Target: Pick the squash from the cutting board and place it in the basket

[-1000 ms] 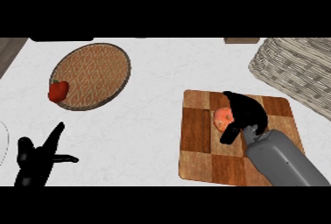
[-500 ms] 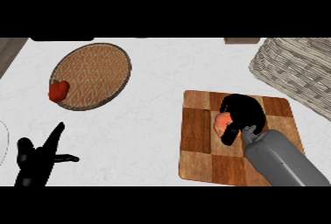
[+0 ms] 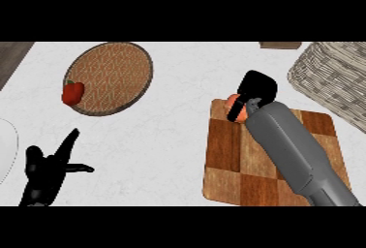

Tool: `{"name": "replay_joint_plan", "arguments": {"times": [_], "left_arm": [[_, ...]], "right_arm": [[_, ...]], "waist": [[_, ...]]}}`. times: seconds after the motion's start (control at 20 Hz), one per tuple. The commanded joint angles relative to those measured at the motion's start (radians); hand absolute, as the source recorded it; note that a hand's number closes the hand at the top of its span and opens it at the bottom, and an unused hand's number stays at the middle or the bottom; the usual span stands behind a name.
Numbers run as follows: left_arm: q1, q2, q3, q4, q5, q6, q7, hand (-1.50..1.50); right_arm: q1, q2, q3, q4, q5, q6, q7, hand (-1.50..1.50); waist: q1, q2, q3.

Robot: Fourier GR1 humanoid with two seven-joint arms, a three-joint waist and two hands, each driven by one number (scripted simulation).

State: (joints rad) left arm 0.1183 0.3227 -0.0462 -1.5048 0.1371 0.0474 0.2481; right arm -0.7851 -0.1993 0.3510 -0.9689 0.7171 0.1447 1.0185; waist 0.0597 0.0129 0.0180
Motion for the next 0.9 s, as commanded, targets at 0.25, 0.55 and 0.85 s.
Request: {"name": "replay_joint_plan", "arguments": {"times": [0.25, 0.55, 0.85], "left_arm": [[0.016, -0.023, -0.025, 0.037, 0.003, -0.021, 0.050, 0.00], [0.036, -0.062, -0.040, 0.034, -0.014, 0.001, 0.025, 0.00], [0.031, -0.064, -0.014, 0.062, -0.018, 0.005, 0.028, 0.00]], "right_arm": [[-0.218, 0.072, -0.131, 0.139, 0.122, -0.354, 0.099, 1.50], [-0.316, 0.033, -0.222, 0.037, 0.237, -0.670, 0.049, 1.50], [-0.472, -0.046, -0.328, 0.070, 0.307, -0.636, 0.135, 1.50]], "waist": [[-0.015, 0.002, -0.017], [-0.035, -0.002, -0.019], [-0.055, -0.010, -0.020]]}}
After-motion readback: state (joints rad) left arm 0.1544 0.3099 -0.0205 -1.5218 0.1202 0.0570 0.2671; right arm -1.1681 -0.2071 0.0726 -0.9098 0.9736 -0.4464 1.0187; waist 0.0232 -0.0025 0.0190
